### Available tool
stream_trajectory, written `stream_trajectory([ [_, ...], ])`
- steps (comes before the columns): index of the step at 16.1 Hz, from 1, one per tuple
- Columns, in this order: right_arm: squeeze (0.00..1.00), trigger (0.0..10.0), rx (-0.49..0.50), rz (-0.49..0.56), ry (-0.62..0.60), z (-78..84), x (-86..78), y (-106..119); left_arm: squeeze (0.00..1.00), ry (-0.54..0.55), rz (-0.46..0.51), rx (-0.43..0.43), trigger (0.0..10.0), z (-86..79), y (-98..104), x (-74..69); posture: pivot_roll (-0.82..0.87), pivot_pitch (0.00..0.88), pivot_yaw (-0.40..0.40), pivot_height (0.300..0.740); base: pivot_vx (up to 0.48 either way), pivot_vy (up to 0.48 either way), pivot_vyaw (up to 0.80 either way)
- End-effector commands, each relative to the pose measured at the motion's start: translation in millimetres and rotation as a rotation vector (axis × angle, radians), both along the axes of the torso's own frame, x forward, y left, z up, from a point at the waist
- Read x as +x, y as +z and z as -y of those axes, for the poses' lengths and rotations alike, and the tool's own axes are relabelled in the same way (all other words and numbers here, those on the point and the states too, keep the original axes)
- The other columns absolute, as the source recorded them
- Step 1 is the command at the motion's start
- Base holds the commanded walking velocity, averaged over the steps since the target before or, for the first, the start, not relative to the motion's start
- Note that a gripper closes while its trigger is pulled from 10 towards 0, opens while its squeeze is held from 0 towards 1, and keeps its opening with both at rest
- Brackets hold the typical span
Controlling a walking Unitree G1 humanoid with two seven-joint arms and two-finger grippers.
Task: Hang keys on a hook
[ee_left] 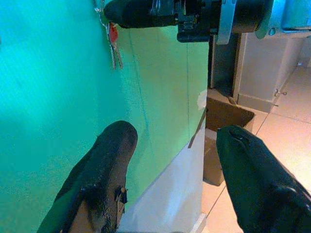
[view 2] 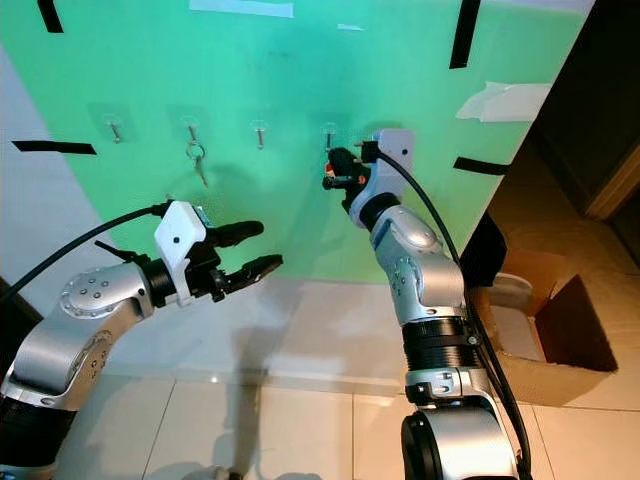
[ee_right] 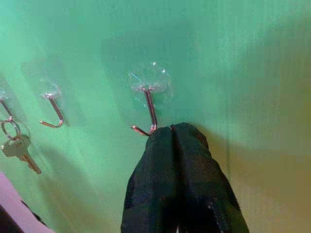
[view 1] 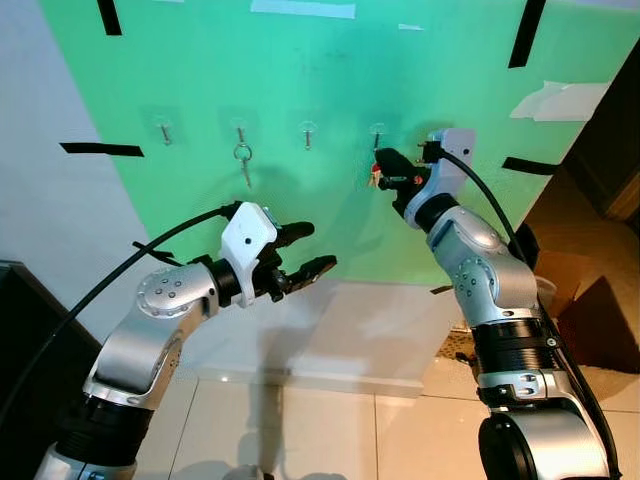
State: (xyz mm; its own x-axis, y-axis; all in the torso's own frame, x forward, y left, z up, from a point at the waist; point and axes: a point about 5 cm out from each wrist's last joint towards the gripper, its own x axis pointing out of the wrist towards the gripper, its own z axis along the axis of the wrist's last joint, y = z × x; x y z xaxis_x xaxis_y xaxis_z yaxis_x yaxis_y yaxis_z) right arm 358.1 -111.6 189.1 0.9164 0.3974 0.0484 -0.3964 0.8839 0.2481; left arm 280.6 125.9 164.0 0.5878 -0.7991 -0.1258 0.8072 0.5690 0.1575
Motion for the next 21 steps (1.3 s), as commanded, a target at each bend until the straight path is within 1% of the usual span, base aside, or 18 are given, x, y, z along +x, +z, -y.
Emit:
stream_trajectory([
  [1,0.0,10.0,0.015,0.019,-0.012,3.5,-0.4,6,0.0,0.0,-0.003,0.009,10.0,0.5,-2,1.3,-0.01,0.0,0.003,0.74,0.0,0.0,0.0],
  [7,0.0,10.0,0.031,0.023,-0.032,5.3,1.6,13,0.0,0.001,-0.004,0.008,10.0,0.8,-2,1.1,-0.01,0.0,0.0,0.74,0.0,0.0,0.0],
  [11,0.0,10.0,0.045,0.021,-0.051,0.4,5.9,16,0.0,0.001,-0.002,0.008,10.0,1.3,-2,1.6,-0.01,0.0,-0.003,0.74,0.0,0.0,0.0],
  [15,0.0,10.0,0.044,-0.002,-0.102,3.1,11.2,15,0.0,0.003,0.0,0.009,10.0,0.4,-2,0.9,0.0,0.0,-0.009,0.74,0.0,0.0,0.0],
  [18,0.0,10.0,0.029,-0.015,-0.104,0.6,12.7,12,0.0,0.007,0.003,0.008,10.0,-0.6,-1,0.6,0.01,0.0,-0.016,0.74,0.0,0.0,0.0],
  [19,0.0,10.0,0.019,-0.026,-0.096,-3.0,13.6,9,0.0,0.012,0.009,0.008,10.0,-1.6,-1,1.1,0.01,0.0,-0.016,0.74,0.0,0.0,0.0],
  [21,0.0,10.0,0.025,-0.042,-0.123,-2.0,14.7,7,0.0,0.028,0.029,0.001,10.0,-2.8,2,2.7,0.01,0.0,-0.015,0.74,0.0,0.0,0.0],
])
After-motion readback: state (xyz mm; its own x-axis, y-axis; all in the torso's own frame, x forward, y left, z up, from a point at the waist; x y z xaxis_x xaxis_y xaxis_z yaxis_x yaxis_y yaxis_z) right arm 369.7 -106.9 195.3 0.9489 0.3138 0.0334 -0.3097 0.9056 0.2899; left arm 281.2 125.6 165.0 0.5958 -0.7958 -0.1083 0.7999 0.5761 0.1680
